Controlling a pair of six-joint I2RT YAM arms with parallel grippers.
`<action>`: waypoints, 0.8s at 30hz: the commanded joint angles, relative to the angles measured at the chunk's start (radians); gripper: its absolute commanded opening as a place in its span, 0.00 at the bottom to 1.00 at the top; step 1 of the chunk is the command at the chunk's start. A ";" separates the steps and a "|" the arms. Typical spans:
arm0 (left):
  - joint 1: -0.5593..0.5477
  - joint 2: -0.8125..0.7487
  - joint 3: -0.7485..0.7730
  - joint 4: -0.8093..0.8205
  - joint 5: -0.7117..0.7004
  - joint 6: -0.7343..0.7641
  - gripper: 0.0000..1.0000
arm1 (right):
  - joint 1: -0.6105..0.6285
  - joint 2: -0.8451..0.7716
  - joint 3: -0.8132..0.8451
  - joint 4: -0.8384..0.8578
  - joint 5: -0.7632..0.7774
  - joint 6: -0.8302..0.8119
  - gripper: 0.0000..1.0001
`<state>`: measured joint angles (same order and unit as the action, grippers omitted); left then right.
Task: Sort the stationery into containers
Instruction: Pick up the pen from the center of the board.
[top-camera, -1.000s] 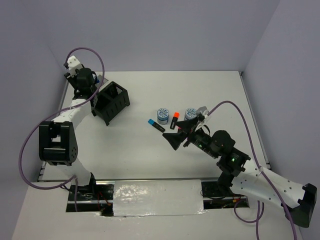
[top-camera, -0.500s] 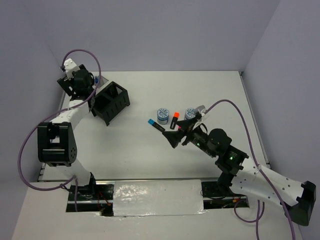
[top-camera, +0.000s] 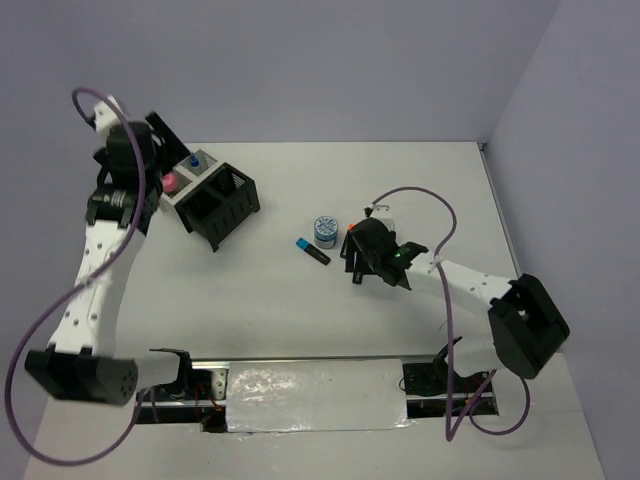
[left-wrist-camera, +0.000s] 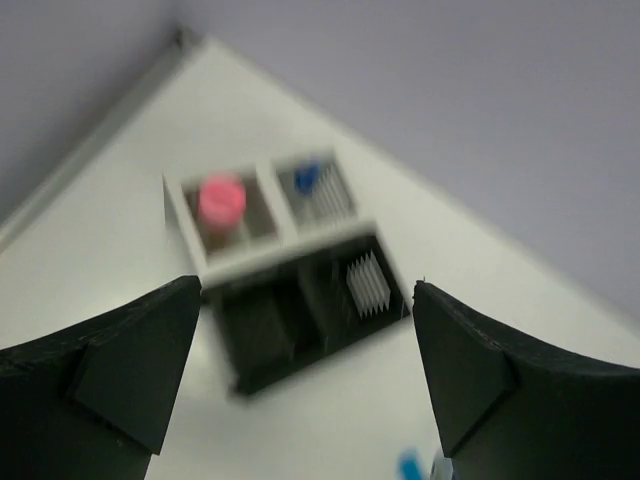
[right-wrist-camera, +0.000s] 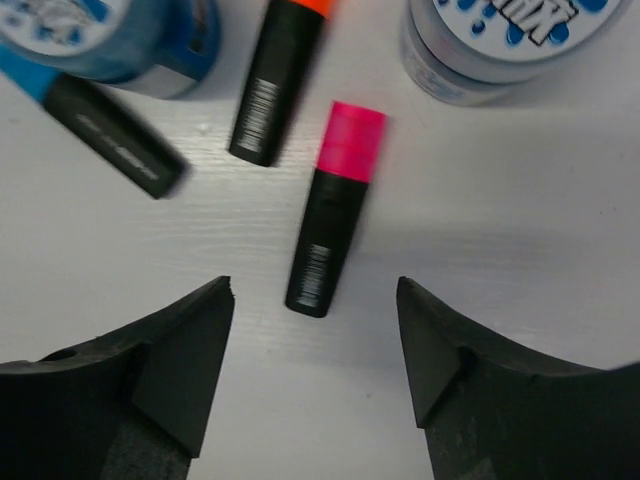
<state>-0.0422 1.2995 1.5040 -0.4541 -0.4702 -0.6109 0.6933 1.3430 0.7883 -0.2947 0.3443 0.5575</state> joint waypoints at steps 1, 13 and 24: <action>-0.070 -0.170 -0.238 -0.181 0.133 0.025 0.99 | -0.029 0.065 0.072 -0.049 0.049 0.033 0.71; -0.076 -0.382 -0.508 -0.186 0.126 0.203 0.99 | -0.046 0.373 0.196 -0.041 -0.002 0.019 0.56; -0.074 -0.353 -0.516 -0.173 0.280 0.209 0.99 | -0.035 0.258 0.066 0.006 -0.039 0.084 0.00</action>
<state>-0.1192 0.9482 0.9813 -0.6720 -0.2878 -0.4202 0.6502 1.6791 0.9070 -0.2703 0.3279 0.6083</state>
